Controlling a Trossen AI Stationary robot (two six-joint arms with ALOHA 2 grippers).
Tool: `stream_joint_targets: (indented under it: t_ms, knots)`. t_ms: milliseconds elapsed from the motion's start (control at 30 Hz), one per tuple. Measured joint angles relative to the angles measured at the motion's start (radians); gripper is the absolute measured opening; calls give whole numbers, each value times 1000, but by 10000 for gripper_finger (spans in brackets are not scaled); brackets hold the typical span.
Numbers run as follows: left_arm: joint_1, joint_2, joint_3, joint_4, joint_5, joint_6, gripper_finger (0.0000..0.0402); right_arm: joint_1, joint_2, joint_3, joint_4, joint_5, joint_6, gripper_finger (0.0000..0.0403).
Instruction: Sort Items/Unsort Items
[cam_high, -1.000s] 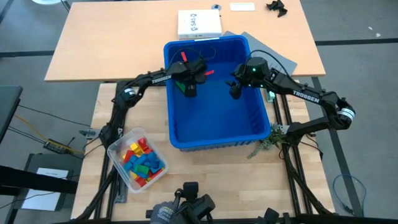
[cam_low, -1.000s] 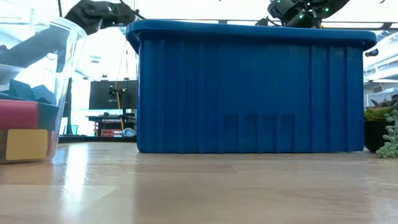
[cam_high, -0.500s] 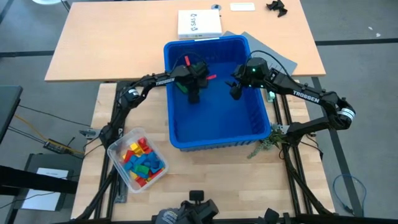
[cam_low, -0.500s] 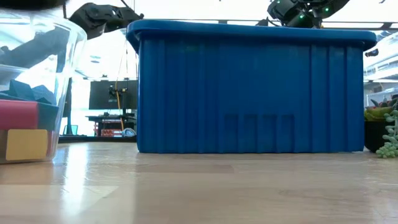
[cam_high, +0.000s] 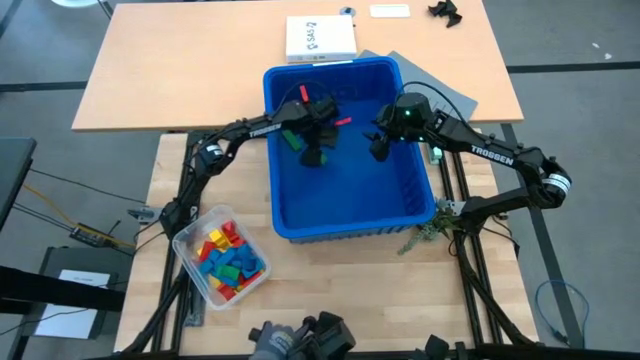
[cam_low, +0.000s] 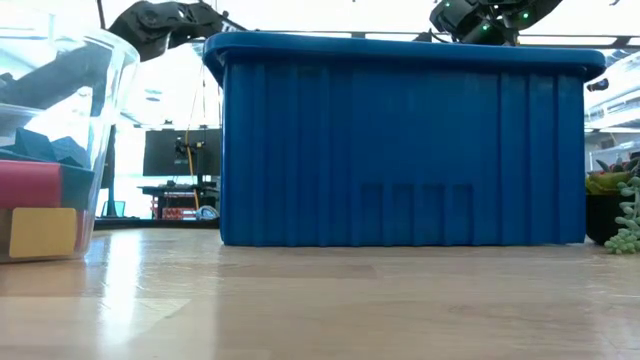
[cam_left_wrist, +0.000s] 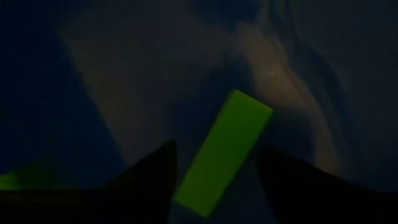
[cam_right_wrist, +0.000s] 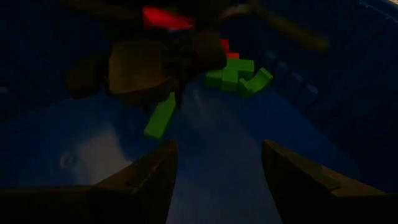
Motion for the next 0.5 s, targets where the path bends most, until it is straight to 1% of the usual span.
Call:
stream_joint_targets:
  t_ms: [100,200,333,500]
  knots:
    - [0,1,-51,23,9,81,248,0,0,0,-12,0,0,229]
    - [-2,1,-104,64,8,115,255,0,0,0,-24,0,0,229]
    - [-2,-4,-175,159,-6,115,253,0,0,0,-33,0,1,229]
    - [-2,-4,-205,180,15,111,230,1,0,0,-31,0,1,229]
